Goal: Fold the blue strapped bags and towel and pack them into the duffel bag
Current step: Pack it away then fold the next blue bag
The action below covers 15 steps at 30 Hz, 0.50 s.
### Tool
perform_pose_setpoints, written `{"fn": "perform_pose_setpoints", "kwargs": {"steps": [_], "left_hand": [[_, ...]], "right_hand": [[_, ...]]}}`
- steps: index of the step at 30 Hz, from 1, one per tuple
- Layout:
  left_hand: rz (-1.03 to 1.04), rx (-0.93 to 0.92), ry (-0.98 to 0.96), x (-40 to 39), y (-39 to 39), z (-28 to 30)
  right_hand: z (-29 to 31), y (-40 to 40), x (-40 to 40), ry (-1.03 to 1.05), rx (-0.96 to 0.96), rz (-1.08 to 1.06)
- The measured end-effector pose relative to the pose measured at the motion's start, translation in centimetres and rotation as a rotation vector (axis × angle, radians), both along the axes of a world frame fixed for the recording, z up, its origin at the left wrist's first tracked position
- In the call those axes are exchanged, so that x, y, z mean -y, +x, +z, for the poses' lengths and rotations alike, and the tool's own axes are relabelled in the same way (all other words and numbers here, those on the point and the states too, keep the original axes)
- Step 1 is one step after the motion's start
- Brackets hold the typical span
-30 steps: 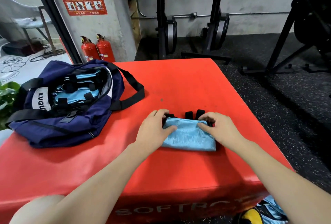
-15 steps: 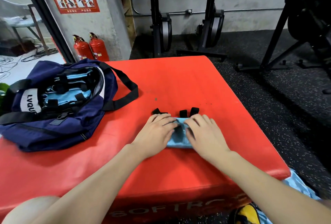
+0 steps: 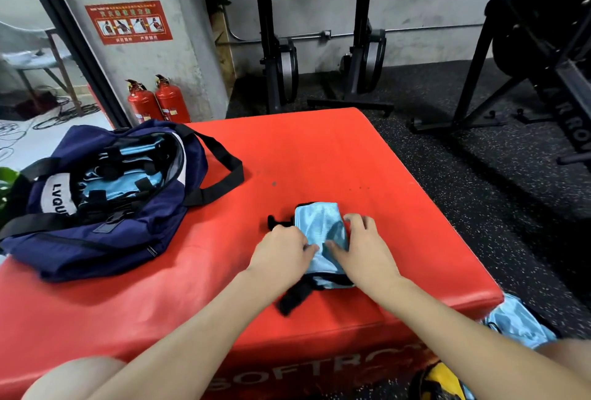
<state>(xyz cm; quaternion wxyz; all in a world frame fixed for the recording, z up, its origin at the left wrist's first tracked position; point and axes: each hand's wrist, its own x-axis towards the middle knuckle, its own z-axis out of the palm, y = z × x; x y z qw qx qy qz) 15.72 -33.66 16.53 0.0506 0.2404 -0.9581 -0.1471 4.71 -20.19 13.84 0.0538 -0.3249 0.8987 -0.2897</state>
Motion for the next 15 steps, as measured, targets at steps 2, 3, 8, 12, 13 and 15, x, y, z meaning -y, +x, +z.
{"fn": "perform_pose_setpoints", "kwargs": {"steps": [2, 3, 8, 12, 13, 15], "left_hand": [[-0.005, -0.027, 0.159, -0.5, 0.1, -0.2], [-0.003, -0.038, 0.189, -0.6, 0.1, -0.2], [0.073, -0.075, 0.302, -0.4, 1.2, 0.7], [0.124, -0.189, 0.128, 1.7, 1.9, 1.4], [0.08, -0.268, 0.239, 2.7, 2.1, 1.5], [-0.029, -0.325, 0.416, 4.6, 2.7, 2.3]], "right_hand": [[0.0, 0.1, 0.0, -0.046, 0.141, -0.041], [0.3, 0.1, 0.0, -0.068, 0.184, -0.061], [1.3, -0.8, 0.6, -0.097, 0.485, -0.17], [2.2, -0.3, 1.4, -0.282, 0.852, -0.069], [2.7, 0.0, 1.6, -0.316, 0.908, -0.023], [3.5, 0.2, 1.7, -0.334, 0.955, 0.077]]}}
